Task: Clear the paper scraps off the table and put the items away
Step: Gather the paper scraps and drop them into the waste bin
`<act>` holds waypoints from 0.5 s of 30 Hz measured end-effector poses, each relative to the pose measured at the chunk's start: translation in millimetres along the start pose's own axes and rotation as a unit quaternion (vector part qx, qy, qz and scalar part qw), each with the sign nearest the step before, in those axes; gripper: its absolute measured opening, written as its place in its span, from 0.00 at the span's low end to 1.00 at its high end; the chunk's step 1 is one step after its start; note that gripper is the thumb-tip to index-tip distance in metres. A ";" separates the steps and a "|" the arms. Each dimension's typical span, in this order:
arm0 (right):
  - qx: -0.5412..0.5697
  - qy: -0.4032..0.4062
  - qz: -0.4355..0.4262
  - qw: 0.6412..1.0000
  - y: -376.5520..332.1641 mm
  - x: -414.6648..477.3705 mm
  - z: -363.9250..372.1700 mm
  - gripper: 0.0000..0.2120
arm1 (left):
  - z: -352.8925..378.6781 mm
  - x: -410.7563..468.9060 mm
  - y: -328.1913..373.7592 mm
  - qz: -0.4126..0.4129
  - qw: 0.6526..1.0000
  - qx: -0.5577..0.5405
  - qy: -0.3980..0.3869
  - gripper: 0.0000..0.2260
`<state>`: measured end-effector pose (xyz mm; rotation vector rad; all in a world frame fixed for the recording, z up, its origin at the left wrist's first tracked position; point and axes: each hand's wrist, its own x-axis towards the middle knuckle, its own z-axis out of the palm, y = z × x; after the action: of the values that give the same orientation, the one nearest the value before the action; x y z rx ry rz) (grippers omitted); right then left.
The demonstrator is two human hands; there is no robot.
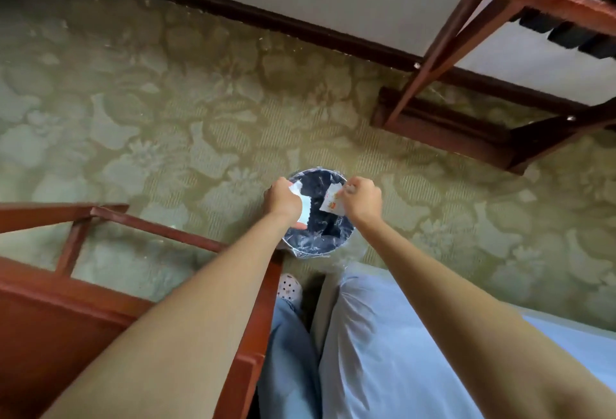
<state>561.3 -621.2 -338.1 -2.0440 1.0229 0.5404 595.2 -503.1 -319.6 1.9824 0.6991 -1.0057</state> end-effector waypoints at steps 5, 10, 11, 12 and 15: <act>0.004 -0.020 0.037 0.999 42.3 64.3 59.7 0.13 | 41.1 80.7 -30.4 0.003 0.997 0.075 -0.016 0.16; 0.010 -0.051 0.067 0.996 76.5 95.5 100.8 0.15 | 71.3 128.8 -55.2 -0.019 0.995 0.075 -0.057 0.21; 0.011 -0.064 0.074 0.995 80.9 98.6 105.4 0.15 | 75.2 133.4 -58.5 -0.026 0.995 0.074 -0.065 0.22; 0.014 -0.076 0.080 0.994 84.3 100.7 108.5 0.16 | 77.9 137.7 -62.5 -0.031 0.995 0.070 -0.070 0.23; 0.020 -0.091 0.081 0.992 88.2 103.8 110.2 0.18 | 82.0 146.6 -70.4 -0.063 0.994 0.018 -0.081 0.23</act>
<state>547.6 -617.5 -512.7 -1.8484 1.0847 0.7689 588.1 -516.6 -501.1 1.8800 0.7281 -1.2488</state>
